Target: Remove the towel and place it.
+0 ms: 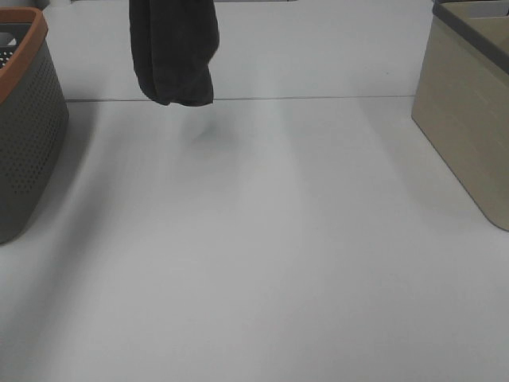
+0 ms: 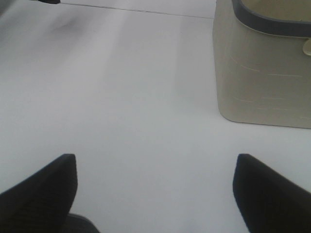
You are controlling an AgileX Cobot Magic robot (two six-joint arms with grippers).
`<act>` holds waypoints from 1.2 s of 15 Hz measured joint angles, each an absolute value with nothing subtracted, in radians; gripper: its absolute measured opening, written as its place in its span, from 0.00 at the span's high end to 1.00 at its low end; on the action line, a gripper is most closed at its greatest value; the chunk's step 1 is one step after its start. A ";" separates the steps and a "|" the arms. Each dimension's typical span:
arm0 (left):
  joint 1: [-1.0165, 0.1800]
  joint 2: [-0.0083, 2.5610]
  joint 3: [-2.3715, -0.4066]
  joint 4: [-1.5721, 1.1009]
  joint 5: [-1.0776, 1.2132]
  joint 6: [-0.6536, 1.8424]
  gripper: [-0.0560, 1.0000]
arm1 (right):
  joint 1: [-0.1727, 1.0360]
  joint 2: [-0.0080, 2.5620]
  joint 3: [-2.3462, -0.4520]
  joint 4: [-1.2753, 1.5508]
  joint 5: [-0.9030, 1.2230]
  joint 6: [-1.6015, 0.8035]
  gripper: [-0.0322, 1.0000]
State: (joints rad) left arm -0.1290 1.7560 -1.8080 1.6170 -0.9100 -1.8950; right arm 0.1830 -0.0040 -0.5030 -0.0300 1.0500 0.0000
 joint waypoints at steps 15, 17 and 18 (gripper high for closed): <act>-0.131 1.833 -1.810 1.759 -1.192 -1.858 0.95 | 0.183 0.645 -0.526 0.472 0.228 -0.612 0.24; -0.154 1.833 -1.810 1.759 -1.113 -1.865 0.95 | 0.183 0.811 -0.536 0.647 0.188 -0.839 0.24; -0.168 1.834 -1.810 1.759 -1.070 -1.868 0.95 | 0.183 0.883 -0.549 0.753 0.185 -0.962 0.24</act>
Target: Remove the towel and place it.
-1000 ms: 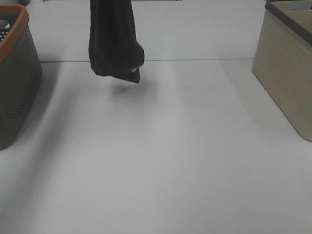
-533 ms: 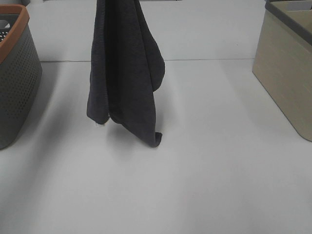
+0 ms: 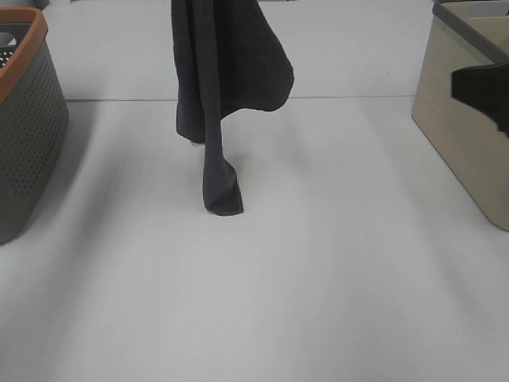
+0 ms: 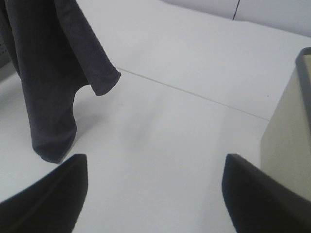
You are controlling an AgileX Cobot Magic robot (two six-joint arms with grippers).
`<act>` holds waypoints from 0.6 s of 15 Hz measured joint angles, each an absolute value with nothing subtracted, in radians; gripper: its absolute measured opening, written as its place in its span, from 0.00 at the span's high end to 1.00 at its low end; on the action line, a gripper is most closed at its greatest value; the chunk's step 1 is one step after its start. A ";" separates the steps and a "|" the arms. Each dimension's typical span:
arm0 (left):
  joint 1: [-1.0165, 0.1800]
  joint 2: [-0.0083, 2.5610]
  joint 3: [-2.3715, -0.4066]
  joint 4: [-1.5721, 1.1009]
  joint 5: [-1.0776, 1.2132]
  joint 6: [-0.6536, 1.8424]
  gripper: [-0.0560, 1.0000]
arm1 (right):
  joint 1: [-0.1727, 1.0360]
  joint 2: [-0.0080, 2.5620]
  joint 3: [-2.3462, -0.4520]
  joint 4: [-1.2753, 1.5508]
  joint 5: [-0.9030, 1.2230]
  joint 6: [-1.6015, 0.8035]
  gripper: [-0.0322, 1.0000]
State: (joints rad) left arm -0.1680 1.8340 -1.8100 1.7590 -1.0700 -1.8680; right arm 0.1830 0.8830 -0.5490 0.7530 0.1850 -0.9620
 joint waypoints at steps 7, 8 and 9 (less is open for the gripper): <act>-0.258 1.834 -1.810 1.758 -0.833 -1.913 0.95 | 0.183 1.247 -0.672 1.583 0.469 -1.906 0.24; -0.258 1.834 -1.810 1.757 -0.841 -1.914 0.95 | 0.183 1.297 -0.673 1.679 0.528 -2.049 0.24; -0.258 1.834 -1.810 1.757 -0.850 -1.914 0.95 | 0.183 1.345 -0.680 1.709 0.590 -2.157 0.24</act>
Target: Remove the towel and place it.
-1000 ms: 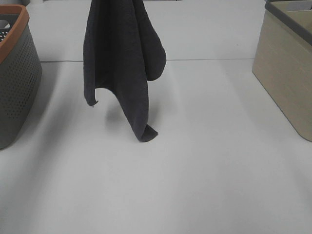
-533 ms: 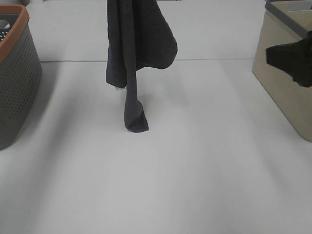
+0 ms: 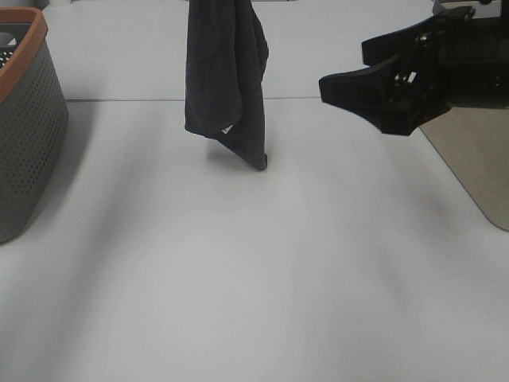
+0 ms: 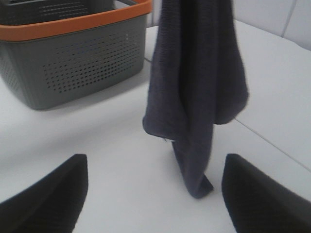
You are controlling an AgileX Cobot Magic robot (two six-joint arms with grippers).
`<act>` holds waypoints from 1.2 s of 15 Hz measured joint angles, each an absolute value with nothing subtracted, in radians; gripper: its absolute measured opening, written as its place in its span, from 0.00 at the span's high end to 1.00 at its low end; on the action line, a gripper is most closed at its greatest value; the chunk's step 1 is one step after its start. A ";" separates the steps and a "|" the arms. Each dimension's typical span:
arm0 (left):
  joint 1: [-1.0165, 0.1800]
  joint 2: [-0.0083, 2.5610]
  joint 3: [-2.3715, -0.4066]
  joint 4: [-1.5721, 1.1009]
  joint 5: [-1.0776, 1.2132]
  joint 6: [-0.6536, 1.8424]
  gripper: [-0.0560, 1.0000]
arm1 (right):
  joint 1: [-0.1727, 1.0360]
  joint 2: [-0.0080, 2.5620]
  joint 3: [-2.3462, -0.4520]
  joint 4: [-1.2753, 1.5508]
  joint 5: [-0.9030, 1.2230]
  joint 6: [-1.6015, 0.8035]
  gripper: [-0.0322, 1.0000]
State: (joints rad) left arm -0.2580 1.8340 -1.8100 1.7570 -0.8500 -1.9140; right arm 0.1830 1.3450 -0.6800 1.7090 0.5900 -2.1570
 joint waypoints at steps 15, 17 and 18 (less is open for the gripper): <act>-0.258 1.834 -1.810 1.757 -0.916 -1.931 0.95 | 0.383 2.023 -1.162 1.739 0.593 -2.286 0.26; -0.258 1.834 -1.810 1.757 -0.916 -1.940 0.95 | 0.383 2.053 -1.184 1.739 0.583 -2.286 0.26; -0.258 1.834 -1.810 1.757 -0.916 -1.941 0.95 | 0.383 2.064 -1.191 1.739 0.583 -2.286 0.27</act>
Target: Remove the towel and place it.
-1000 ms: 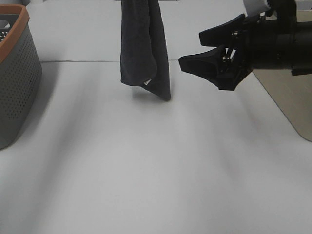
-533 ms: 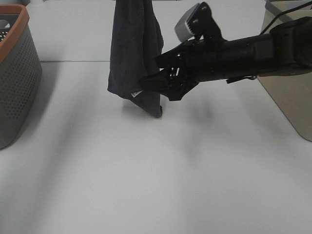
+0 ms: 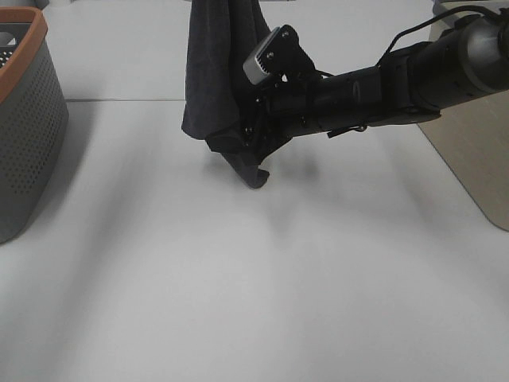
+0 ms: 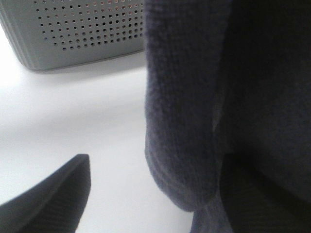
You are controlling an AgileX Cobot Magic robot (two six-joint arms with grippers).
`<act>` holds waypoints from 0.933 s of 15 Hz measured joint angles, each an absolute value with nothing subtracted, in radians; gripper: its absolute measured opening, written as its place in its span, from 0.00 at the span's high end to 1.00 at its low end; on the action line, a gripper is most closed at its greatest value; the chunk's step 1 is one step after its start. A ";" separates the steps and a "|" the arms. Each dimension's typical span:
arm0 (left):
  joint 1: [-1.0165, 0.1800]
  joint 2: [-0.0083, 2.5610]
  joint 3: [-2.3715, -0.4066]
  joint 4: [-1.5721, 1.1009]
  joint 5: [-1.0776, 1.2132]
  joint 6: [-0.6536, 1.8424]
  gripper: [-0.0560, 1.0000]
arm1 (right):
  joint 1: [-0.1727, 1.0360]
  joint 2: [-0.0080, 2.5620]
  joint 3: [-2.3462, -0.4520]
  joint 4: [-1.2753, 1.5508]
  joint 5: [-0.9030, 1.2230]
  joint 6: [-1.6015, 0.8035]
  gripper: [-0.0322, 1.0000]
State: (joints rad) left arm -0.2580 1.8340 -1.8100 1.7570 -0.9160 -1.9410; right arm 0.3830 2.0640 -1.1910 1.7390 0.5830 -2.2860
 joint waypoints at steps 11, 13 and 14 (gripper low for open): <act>-0.258 1.834 -1.810 1.757 -0.831 -1.965 0.95 | 0.383 2.059 -1.220 1.664 0.575 -2.109 0.83; -0.258 1.834 -1.809 1.757 -0.760 -1.971 0.95 | 0.383 2.011 -1.220 1.525 0.555 -1.965 0.95; -0.257 1.834 -1.803 1.757 -0.722 -1.981 0.95 | 0.383 1.984 -1.220 1.418 0.547 -1.880 0.95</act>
